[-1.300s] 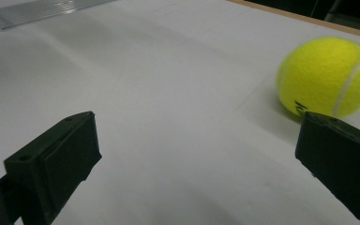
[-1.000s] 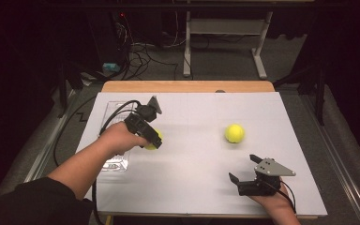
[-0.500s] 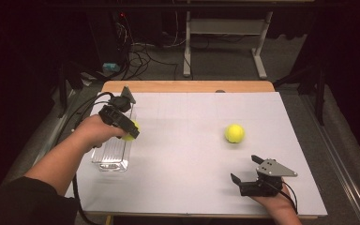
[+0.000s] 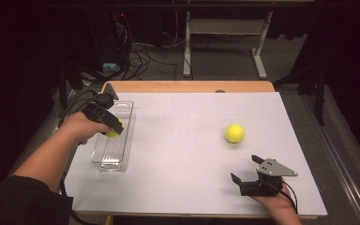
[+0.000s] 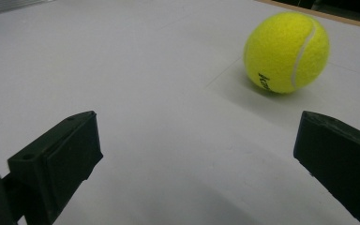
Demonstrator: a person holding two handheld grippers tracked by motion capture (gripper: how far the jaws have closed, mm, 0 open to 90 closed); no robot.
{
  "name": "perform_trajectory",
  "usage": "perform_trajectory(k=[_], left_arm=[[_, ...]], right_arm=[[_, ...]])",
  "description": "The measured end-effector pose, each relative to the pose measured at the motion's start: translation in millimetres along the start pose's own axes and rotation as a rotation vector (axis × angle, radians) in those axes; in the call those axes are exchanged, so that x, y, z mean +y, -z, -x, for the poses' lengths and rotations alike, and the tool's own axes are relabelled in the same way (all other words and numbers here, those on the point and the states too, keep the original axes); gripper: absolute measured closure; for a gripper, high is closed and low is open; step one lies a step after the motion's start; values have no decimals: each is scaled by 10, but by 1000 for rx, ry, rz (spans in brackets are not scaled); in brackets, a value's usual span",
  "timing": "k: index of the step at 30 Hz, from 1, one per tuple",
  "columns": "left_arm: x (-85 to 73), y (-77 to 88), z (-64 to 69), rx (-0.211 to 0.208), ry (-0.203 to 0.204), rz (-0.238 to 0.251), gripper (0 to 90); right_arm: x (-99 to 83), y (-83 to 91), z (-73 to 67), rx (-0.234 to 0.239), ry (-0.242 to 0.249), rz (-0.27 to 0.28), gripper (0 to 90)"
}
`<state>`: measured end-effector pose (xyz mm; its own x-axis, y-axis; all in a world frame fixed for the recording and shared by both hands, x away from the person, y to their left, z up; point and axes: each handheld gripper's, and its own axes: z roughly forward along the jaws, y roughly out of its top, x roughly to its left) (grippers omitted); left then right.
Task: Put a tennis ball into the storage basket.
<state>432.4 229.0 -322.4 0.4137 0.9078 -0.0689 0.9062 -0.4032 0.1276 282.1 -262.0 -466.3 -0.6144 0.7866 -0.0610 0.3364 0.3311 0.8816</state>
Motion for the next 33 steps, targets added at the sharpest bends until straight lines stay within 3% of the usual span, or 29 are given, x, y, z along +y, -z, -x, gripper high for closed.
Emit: perform_trajectory(k=[6, 13, 33], left_arm=[[85, 9, -37, 36, 8, -15, 259], [233, -50, -107, 38, 35, -18, 259], [447, -456, -228, 51, 66, -40, 257]], right_arm=[[0, -2, 2, 1, 2, -2, 13], [1, 1, -1, 1, 4, -2, 14], [0, -3, -11, 6, 7, -2, 21]])
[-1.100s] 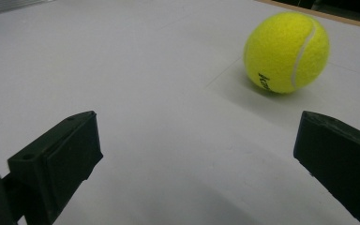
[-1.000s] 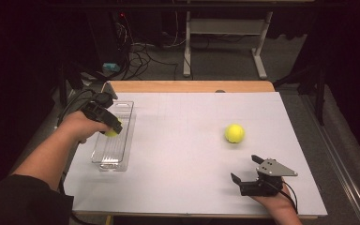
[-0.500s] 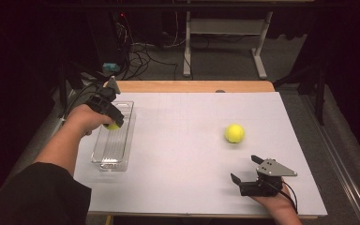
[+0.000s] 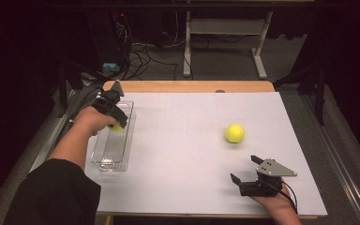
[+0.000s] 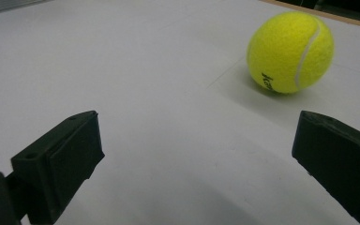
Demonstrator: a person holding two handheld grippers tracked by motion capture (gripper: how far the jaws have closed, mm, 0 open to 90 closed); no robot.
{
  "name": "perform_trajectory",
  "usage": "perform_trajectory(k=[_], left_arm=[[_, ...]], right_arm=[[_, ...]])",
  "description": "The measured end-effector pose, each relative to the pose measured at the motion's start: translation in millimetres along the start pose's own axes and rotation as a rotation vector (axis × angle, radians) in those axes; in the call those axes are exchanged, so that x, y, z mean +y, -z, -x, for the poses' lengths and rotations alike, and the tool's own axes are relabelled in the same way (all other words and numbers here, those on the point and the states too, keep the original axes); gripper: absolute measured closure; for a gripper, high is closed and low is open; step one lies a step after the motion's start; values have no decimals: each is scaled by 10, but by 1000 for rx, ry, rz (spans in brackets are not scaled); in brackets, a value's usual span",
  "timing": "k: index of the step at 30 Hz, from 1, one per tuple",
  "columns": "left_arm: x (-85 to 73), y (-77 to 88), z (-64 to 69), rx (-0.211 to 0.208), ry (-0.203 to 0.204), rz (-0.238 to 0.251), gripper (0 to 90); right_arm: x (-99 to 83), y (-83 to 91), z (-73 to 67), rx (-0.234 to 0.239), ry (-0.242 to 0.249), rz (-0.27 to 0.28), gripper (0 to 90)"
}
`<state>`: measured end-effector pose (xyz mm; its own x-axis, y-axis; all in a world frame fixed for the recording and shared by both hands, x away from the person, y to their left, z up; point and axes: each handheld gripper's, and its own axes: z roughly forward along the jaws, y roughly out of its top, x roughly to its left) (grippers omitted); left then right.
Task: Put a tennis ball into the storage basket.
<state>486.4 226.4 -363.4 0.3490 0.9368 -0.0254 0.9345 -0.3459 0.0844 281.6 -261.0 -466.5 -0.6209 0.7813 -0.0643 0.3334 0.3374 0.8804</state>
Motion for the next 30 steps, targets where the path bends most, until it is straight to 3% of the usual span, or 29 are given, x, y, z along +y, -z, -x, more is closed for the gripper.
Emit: perform_trajectory(k=[7, 11, 16, 22, 30], left_arm=[[2, -4, -13, -1, -2, 5, 250], [-15, 103, 7, -34, -10, 37, 56], [-50, 159, 73, -33, -23, 33, 31], [-86, 200, 254, -49, -74, 32, 29], [-127, 203, 623, -53, -159, 30, 4]], right_arm=[[-1, -2, -1, 0, 0, 1, 23], [0, 0, 4, 0, -5, 0, 23], [1, 1, 3, -1, -4, 1, 23], [11, 14, 7, -2, -4, 8, 21], [29, 44, -7, -3, -7, 24, 7]])
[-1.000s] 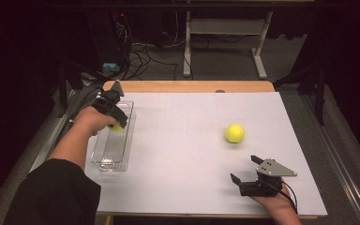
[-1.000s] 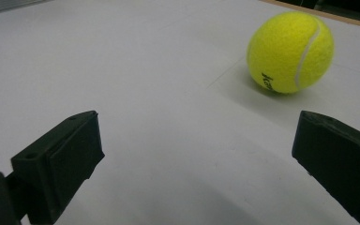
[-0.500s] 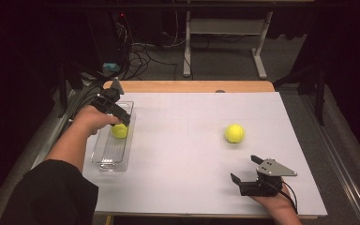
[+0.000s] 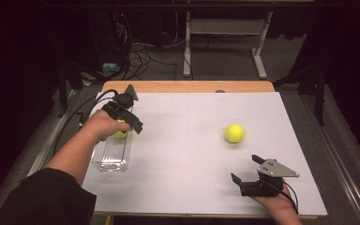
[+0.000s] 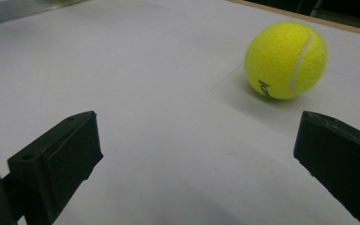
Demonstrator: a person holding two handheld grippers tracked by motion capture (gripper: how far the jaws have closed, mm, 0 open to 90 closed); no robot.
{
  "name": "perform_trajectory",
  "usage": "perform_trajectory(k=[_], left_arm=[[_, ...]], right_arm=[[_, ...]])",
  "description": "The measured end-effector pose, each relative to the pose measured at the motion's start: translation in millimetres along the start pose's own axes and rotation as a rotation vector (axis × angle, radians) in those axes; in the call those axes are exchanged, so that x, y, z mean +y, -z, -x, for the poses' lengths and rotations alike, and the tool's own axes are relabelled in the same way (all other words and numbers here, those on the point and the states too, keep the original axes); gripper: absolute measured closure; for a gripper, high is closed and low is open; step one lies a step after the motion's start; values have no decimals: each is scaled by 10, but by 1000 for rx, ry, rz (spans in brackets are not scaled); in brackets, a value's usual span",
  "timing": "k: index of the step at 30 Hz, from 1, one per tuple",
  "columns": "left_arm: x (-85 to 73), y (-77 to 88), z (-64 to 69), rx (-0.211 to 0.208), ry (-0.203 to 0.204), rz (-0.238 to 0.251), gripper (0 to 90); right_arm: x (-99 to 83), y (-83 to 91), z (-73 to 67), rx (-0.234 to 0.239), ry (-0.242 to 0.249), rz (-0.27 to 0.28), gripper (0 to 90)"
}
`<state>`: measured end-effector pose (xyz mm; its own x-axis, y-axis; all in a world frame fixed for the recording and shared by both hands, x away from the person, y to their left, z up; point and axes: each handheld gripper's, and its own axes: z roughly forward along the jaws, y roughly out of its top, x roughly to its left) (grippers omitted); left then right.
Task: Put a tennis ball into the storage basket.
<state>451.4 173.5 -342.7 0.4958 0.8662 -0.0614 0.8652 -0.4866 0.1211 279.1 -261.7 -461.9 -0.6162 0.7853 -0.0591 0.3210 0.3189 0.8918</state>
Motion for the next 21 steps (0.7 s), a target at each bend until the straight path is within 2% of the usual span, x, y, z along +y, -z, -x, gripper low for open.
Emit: perform_trajectory(k=[12, 16, 21], left_arm=[[14, -46, 403, -13, -64, 32, 4], [18, -92, 578, -24, -91, 40, 4], [30, -162, 840, -45, -147, 48, 4]], right_arm=[[21, 62, 27, -26, -19, 30, 0], [20, 63, 26, -25, -19, 26, 0], [19, 63, 32, -25, -16, 25, 0]])
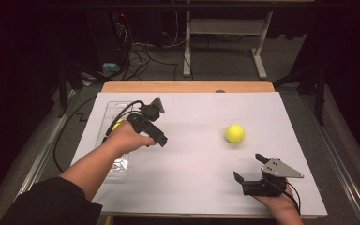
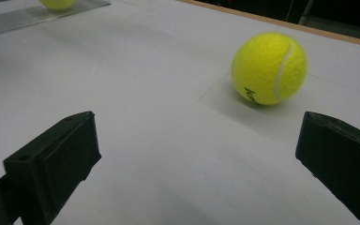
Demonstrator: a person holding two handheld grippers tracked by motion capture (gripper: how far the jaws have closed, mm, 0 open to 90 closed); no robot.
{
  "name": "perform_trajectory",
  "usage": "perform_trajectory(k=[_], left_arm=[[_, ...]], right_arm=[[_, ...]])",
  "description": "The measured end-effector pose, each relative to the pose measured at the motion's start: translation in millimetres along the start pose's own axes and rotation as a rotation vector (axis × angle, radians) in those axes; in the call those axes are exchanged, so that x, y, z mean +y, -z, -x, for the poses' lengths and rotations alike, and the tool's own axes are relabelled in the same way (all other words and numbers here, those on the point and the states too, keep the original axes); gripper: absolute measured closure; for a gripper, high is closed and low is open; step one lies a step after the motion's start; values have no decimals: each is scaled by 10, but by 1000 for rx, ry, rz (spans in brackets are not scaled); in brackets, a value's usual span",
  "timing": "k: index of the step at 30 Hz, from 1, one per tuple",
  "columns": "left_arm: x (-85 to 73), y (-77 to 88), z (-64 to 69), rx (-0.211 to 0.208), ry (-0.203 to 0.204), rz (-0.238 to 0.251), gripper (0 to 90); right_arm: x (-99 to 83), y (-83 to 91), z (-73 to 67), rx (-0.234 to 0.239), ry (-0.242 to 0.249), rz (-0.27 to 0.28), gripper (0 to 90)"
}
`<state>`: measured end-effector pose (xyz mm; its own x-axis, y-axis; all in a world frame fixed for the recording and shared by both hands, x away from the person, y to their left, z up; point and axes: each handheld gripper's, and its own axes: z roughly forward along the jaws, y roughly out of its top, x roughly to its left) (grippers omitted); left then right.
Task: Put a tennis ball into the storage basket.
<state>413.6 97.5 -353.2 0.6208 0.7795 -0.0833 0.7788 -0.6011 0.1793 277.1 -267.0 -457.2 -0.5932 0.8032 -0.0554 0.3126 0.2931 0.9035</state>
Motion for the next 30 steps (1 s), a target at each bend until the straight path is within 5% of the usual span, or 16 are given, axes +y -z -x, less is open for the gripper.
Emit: perform_trajectory(k=[13, 30], left_arm=[[40, -184, 495, -62, -106, 11, 4], [-55, -268, 462, -54, -103, -5, 4]], right_arm=[[-1, -14, 46, 0, -18, -1, 0], [134, -130, 201, -55, -66, -5, 0]])
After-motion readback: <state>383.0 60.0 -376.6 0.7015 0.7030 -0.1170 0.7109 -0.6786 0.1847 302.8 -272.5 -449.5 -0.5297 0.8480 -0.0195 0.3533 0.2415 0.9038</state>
